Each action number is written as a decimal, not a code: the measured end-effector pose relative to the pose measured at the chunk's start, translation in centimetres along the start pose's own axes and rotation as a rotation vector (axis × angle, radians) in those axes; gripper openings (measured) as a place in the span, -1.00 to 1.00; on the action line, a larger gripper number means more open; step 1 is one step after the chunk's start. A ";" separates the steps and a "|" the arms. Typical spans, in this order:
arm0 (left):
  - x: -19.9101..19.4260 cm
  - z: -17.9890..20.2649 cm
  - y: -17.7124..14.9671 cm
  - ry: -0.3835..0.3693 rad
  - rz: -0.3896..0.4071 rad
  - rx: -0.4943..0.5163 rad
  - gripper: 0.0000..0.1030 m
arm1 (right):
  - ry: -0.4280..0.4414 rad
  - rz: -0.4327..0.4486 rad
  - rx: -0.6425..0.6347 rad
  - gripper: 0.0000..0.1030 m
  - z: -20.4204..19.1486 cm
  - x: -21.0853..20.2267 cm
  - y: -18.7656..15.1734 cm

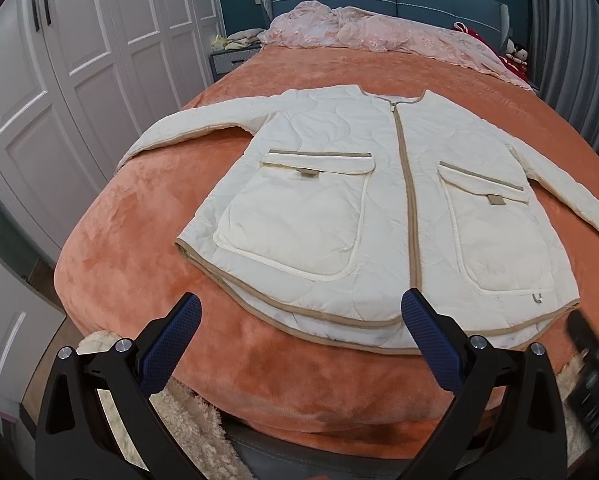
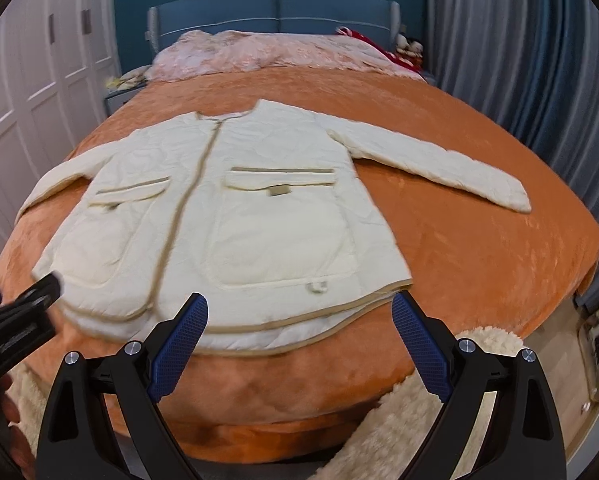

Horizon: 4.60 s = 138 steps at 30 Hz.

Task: Fold large clothes

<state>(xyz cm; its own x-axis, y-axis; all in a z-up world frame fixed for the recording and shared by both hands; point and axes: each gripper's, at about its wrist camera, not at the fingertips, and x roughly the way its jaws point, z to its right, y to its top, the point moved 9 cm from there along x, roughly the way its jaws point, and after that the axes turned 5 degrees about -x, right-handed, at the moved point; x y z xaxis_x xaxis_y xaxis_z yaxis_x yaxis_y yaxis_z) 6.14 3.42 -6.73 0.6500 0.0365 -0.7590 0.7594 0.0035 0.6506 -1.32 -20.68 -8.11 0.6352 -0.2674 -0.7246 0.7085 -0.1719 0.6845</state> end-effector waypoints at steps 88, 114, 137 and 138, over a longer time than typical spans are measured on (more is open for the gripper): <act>22.8 0.8 13.7 -0.341 -0.231 -0.507 0.90 | 0.473 -0.074 0.154 0.02 -0.9 21.5 14.7; 21.8 -0.4 15.8 -0.181 -0.155 -0.582 0.16 | 0.435 0.096 0.443 -0.84 7.6 26.0 22.3; 26.0 0.1 16.8 -0.180 -0.207 -0.511 0.09 | 0.405 0.078 0.405 -0.84 7.7 26.6 21.1; 26.2 0.5 16.6 -0.188 -0.217 -0.494 -0.24 | 0.401 0.071 0.400 -0.84 7.6 26.8 21.0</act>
<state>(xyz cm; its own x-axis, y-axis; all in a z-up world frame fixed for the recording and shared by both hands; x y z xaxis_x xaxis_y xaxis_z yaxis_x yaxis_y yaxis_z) 35.83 3.97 -15.84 0.5084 -0.1960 -0.8385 0.8029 0.4598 0.3794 28.26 -38.61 -12.56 0.7995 0.0761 -0.5958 0.5377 -0.5328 0.6535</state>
